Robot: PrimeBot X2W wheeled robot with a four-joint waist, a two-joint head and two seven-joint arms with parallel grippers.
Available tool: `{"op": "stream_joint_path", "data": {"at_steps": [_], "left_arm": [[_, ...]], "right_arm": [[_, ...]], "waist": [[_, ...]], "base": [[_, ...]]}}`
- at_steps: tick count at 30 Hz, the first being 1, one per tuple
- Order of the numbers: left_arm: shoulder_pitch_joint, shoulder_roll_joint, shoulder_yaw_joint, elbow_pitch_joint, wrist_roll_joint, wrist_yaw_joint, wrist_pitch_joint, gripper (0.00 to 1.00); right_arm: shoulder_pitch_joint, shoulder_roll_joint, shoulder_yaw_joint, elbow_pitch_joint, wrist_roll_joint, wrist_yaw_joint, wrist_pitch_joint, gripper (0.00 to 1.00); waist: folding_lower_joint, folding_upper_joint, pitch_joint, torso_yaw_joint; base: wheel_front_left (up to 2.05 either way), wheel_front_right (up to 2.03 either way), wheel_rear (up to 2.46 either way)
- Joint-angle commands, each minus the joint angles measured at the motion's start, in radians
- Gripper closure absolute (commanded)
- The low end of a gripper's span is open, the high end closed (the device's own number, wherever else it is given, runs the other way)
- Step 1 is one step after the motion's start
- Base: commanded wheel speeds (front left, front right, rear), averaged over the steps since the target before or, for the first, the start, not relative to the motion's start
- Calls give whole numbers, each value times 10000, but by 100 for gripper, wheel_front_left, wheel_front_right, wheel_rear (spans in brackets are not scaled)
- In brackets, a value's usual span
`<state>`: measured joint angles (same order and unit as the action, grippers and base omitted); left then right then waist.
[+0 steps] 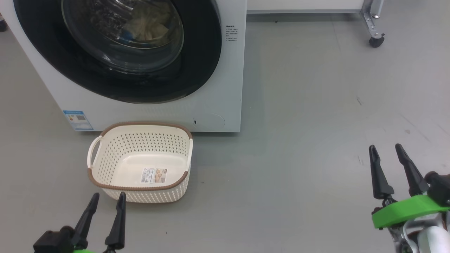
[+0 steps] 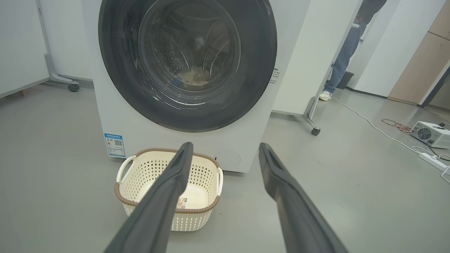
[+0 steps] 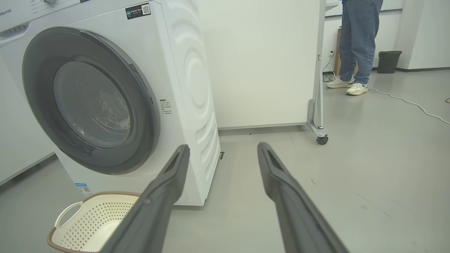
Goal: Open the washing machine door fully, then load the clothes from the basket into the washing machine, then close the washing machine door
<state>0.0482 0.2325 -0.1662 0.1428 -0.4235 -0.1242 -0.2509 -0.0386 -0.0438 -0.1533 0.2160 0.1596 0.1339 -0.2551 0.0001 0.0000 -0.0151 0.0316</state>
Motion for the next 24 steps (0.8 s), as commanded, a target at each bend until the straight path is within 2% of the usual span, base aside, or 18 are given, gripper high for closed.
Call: {"op": "stream_joint_path", "data": {"at_steps": [1, 8, 24], "left_arm": [[-392, 95, 365, -213, 28, -65, -109, 0], [-400, 68, 348, -96, 4, -65, -109, 0], [-336, 49, 375, -15, -115, -65, -109, 0]], "right_arm": [[-236, -65, 215, -343, -6, -32, -66, 0], [-223, -64, 297, -208, 354, -32, -66, 0], [-213, -64, 354, -130, 209, -32, -66, 0]], "waist": [[-1, 0, -6, 2], [-1, 0, -59, 24], [-1, 0, -94, 40]], "base": [[0, 0, 0], [0, 0, 0], [0, 0, 0]]}}
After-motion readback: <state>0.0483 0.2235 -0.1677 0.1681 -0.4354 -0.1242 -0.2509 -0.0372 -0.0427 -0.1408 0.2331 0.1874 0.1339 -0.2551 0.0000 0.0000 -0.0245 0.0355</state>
